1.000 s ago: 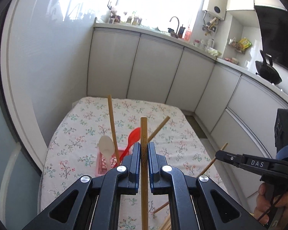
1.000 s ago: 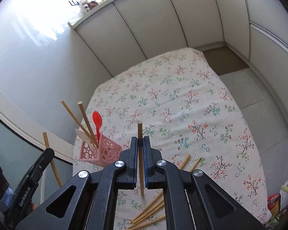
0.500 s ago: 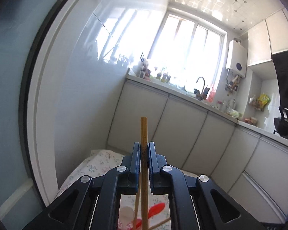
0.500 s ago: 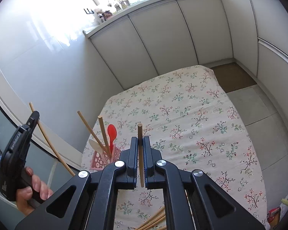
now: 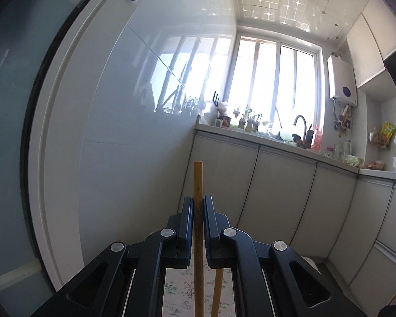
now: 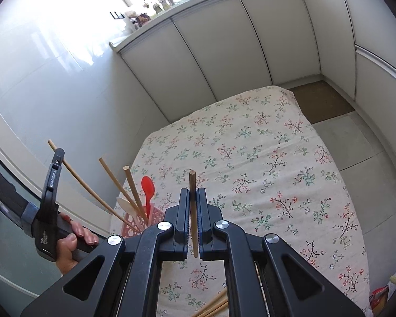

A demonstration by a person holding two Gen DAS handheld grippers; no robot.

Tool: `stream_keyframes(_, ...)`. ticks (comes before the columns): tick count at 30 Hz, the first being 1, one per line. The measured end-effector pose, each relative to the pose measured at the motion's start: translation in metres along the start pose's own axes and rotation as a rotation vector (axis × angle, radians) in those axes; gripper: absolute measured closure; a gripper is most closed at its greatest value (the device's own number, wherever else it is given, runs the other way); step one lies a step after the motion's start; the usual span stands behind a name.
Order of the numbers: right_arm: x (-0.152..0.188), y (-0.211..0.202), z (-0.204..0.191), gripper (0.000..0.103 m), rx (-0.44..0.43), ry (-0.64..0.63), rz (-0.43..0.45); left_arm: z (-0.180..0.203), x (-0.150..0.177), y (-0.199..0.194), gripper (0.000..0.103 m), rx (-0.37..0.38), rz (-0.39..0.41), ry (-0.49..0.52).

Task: Organize utensils
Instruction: 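Lower the chopstick into the pink holder and open the left tool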

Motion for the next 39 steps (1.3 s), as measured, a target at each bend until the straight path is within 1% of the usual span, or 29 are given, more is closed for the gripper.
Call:
stream_keyframes(5,0.0,-0.002,0.0,0.098,-0.002,0.004,0.003,0.003,0.012,0.001,0.096,0.022,-0.023,-0.006)
stream_keyframes(7,0.001,-0.004,0.0,0.098,-0.001,0.003,0.006,0.003,0.014,0.001,0.092,0.032,-0.04,-0.004)
stream_keyframes(9,0.001,-0.006,0.0,0.098,0.0,0.002,0.011,0.004,0.017,0.001,0.076,0.044,-0.072,-0.006)
stream_keyframes(10,0.001,-0.008,0.0,0.098,0.0,0.003,0.015,0.004,0.018,0.001,0.071,0.05,-0.093,-0.009)
stream_keyframes(11,0.0,-0.01,0.0,0.098,-0.002,0.004,0.019,0.003,0.019,0.0,0.064,0.054,-0.114,-0.012)
stream_keyframes(12,-0.001,-0.013,-0.001,0.098,-0.006,0.004,0.024,0.002,0.02,-0.001,0.062,0.061,-0.136,-0.014)
stream_keyframes(13,-0.002,-0.016,-0.003,0.098,-0.01,0.003,0.03,0.001,0.021,-0.002,0.059,0.069,-0.161,-0.015)
stream_keyframes(15,-0.004,-0.024,-0.007,0.098,-0.02,-0.001,0.044,-0.002,0.022,-0.007,0.057,0.077,-0.216,-0.018)
stream_keyframes(19,-0.009,-0.043,-0.02,0.098,-0.04,-0.016,0.086,-0.009,0.023,-0.021,0.047,0.077,-0.33,-0.018)
stream_keyframes(20,-0.01,-0.047,-0.022,0.098,-0.045,-0.017,0.094,-0.012,0.023,-0.024,0.043,0.067,-0.369,-0.014)
stream_keyframes(23,-0.012,-0.057,-0.031,0.098,-0.06,-0.025,0.119,-0.022,0.032,-0.035,0.039,0.034,-0.516,-0.001)
stream_keyframes(24,-0.012,-0.059,-0.035,0.098,-0.064,-0.029,0.126,-0.026,0.035,-0.039,0.035,0.025,-0.557,0.005)
stream_keyframes(27,-0.014,-0.066,-0.047,0.098,-0.082,-0.039,0.15,-0.04,0.046,-0.056,0.024,-0.023,-0.669,0.044)
stream_keyframes(29,-0.016,-0.071,-0.058,0.098,-0.1,-0.047,0.17,-0.05,0.054,-0.065,0.02,-0.035,-0.729,0.067)
stream_keyframes(32,-0.019,-0.077,-0.075,0.098,-0.129,-0.053,0.208,-0.065,0.066,-0.072,0.019,-0.066,-0.805,0.103)
stream_keyframes(34,-0.019,-0.076,-0.088,0.098,-0.139,-0.064,0.224,-0.076,0.075,-0.073,0.019,-0.076,-0.848,0.105)
stream_keyframes(39,-0.013,-0.052,-0.119,0.098,-0.151,-0.102,0.233,-0.097,0.092,-0.079,0.019,-0.076,-0.919,0.115)
Point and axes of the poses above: each gripper's, at about its wrist camera, not at the fingertips, and y roughly the way its jaws point, z to its right, x to its underside, the point moved 6 cm from there along y, roughly the way its jaws point, and after that the axes turned 8 degrees about z, right-handed, at the moved point
